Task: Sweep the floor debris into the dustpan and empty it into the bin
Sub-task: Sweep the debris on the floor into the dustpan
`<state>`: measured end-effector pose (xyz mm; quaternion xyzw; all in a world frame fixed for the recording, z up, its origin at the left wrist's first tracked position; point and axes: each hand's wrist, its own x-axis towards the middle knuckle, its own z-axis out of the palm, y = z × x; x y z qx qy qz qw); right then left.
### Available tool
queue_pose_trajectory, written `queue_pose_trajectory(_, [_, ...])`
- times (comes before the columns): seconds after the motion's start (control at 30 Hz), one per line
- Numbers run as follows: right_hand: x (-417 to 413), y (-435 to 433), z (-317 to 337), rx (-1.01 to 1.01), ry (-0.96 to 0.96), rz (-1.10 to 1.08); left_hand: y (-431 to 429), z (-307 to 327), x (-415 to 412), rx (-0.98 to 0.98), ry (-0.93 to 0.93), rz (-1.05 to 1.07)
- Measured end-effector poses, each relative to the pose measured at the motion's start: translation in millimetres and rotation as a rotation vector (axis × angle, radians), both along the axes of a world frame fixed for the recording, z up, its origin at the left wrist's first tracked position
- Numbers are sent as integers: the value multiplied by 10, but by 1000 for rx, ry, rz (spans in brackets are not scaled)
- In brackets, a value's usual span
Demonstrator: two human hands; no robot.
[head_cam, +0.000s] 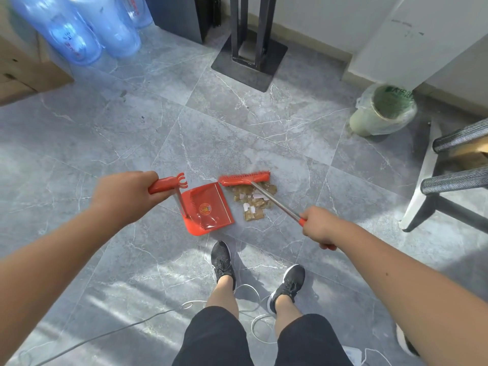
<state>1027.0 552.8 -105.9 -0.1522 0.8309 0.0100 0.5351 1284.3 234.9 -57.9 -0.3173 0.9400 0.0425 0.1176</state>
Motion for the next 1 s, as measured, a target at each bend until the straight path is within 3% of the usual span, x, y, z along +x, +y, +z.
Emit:
queue_pose_trajectory(0.4, [214, -187, 79, -187, -70, -435, 25, -173, -174, 87, 3, -52])
queue_pose_trajectory(0.77, [622, -94, -262, -172, -26, -900, -172, -207, -169, 122, -61, -37])
queue_pose_trajectory(1.0, [1057, -280, -322, -142, -167, -1110, -229, -242, -239, 287, -137, 41])
